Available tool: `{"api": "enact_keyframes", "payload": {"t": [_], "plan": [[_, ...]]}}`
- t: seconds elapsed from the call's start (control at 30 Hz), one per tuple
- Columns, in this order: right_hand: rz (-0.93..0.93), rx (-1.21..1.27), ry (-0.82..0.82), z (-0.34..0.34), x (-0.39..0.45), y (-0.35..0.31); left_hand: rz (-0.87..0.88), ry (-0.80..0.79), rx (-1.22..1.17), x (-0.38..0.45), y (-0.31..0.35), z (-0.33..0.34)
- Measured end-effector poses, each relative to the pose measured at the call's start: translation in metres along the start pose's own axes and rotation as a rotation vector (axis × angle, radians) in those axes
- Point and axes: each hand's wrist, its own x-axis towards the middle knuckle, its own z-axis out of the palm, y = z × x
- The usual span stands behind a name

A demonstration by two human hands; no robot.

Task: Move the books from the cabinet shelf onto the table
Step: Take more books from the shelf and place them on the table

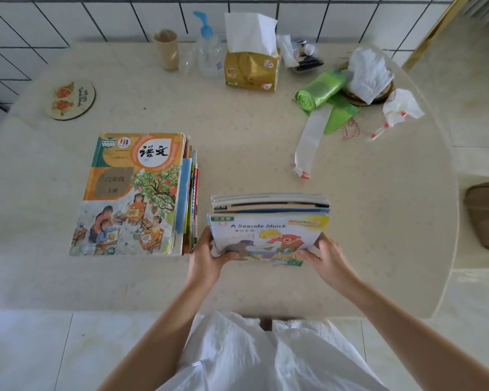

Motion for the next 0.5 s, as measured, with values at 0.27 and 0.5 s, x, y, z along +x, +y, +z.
{"api": "enact_keyframes", "payload": {"t": [0.27, 0.5], "plan": [[0.204, 0.153, -0.135, -0.01, 0.049, -0.023, -0.184, 0.042, -0.302, 0.031, 0.025, 0.008], [0.421, 0.3, -0.28, 0.001, 0.083, -0.042, -0.388, 0.128, -0.176, 0.048, 0.033, 0.011]]}}
